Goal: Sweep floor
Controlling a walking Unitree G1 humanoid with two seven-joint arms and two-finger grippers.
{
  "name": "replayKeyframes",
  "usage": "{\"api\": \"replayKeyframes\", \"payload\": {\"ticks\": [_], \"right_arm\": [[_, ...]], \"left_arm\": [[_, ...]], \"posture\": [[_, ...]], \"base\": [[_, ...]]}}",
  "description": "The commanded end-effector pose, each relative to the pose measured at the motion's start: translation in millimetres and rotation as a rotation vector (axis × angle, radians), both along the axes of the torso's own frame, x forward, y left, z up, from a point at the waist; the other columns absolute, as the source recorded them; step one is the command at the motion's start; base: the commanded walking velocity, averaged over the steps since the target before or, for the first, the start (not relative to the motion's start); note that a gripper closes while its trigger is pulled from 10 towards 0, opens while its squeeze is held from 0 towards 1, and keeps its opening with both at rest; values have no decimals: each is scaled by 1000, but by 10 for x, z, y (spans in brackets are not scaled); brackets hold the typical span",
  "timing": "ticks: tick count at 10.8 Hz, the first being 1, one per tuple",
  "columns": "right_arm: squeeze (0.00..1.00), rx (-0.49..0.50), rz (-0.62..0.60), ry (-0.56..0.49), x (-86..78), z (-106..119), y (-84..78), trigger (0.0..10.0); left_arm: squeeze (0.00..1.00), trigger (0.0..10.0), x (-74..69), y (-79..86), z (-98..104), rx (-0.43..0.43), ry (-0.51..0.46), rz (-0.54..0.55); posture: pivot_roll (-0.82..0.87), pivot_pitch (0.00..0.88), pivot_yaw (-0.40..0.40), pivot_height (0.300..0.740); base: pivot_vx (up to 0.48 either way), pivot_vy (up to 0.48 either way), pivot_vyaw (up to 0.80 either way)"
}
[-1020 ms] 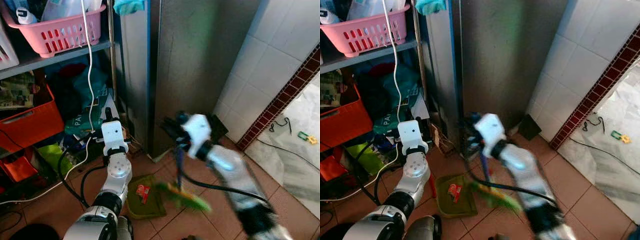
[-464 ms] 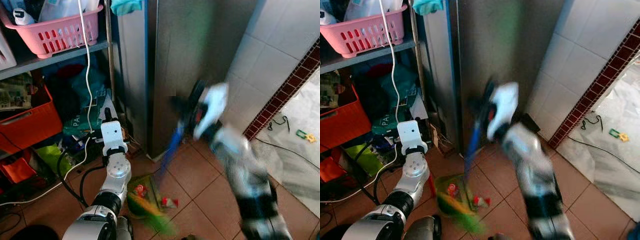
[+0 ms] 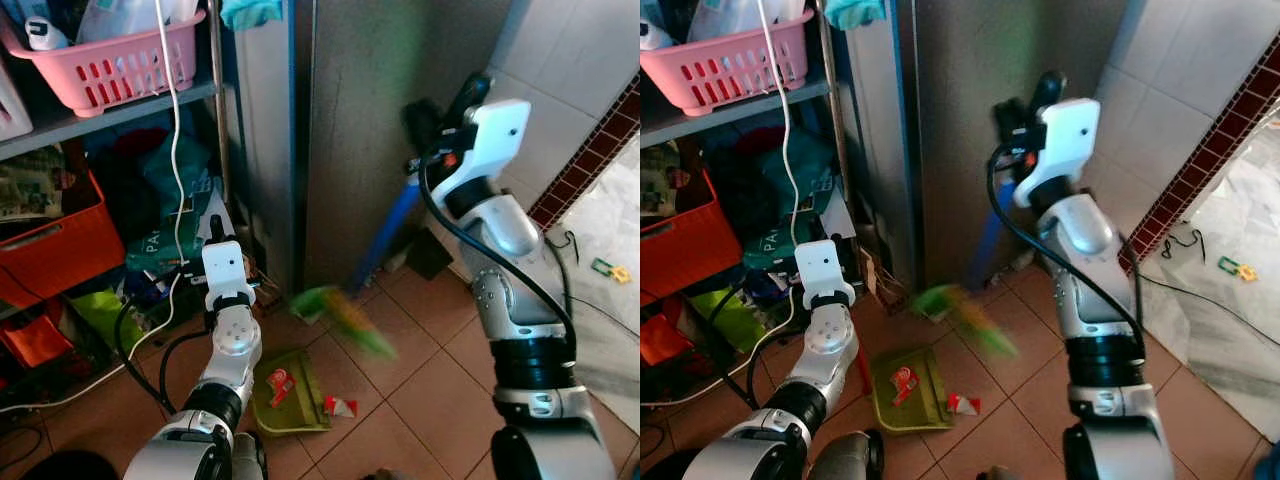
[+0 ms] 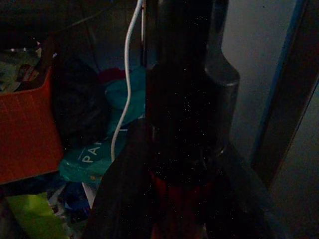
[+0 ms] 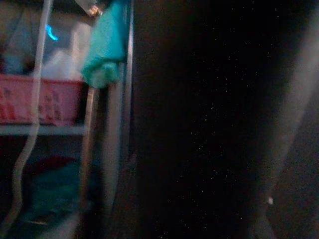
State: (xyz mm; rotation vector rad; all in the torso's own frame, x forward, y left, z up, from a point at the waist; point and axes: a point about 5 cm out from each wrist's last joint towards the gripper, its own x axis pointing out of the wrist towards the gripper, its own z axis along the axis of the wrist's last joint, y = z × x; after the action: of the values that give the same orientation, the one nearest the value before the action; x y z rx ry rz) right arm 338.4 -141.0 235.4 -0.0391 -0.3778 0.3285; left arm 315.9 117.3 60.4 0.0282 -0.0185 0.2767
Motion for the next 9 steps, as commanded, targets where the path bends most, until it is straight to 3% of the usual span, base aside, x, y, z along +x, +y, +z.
{"api": "replayKeyframes", "payload": {"ticks": [1,2,4,7,9], "right_arm": [[0,-32,-36,-97,-8,152,-26,10000],[0,-85,-95,-94,7,46,-72,10000],[0,-144,-233,34,1,-335,-184,10000],[0,-79,-413,256,-108,-913,-213,10000],[0,21,-399,346,-157,-1105,-38,10000]], "left_arm": [[0,10000,39,-39,43,4,-9,-15],[0,10000,41,-39,44,6,-9,-17],[0,10000,42,-45,49,7,-11,-18],[0,10000,43,-49,50,4,-12,-16],[0,10000,49,-60,52,2,-9,-22]], "posture": [[-78,48,-12,740],[-77,47,-12,740],[-70,46,-22,740],[-63,40,-30,740],[-71,35,-26,740]], "base": [[0,0,0],[0,0,0],[0,0,0],[0,0,0],[0,0,0]]}}
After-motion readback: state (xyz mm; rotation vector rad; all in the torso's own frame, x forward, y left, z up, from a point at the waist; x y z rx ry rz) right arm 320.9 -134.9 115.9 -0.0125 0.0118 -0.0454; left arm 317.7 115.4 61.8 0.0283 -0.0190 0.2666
